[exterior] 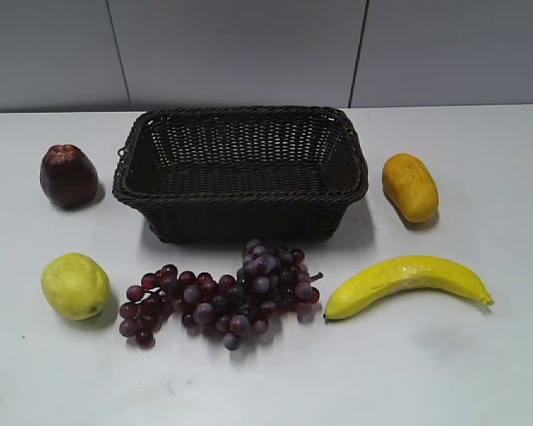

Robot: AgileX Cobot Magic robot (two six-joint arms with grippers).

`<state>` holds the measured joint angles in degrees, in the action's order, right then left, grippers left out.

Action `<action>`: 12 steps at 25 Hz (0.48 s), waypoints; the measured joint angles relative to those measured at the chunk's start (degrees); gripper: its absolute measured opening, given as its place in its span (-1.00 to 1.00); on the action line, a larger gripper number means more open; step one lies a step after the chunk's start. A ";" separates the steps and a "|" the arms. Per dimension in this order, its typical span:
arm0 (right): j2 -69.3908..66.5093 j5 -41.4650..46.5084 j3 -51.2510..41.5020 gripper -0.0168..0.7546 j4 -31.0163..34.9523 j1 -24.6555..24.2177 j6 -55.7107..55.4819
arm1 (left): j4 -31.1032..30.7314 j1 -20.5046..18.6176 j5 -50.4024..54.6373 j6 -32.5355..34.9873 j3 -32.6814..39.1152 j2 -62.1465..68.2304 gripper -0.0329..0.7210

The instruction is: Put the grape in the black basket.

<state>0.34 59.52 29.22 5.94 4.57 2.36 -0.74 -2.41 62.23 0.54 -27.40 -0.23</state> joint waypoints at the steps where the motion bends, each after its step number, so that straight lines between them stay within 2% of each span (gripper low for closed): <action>1: 0.00 0.00 0.00 0.56 0.00 0.00 0.00 | 0.00 0.00 0.00 0.00 0.00 0.00 0.55; 12: 0.00 0.00 0.00 0.56 0.00 0.00 0.00 | 0.00 0.00 0.00 0.00 0.00 0.00 0.55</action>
<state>0.34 59.52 29.22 5.94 4.57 2.36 -0.74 -2.41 62.23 0.54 -27.40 -0.23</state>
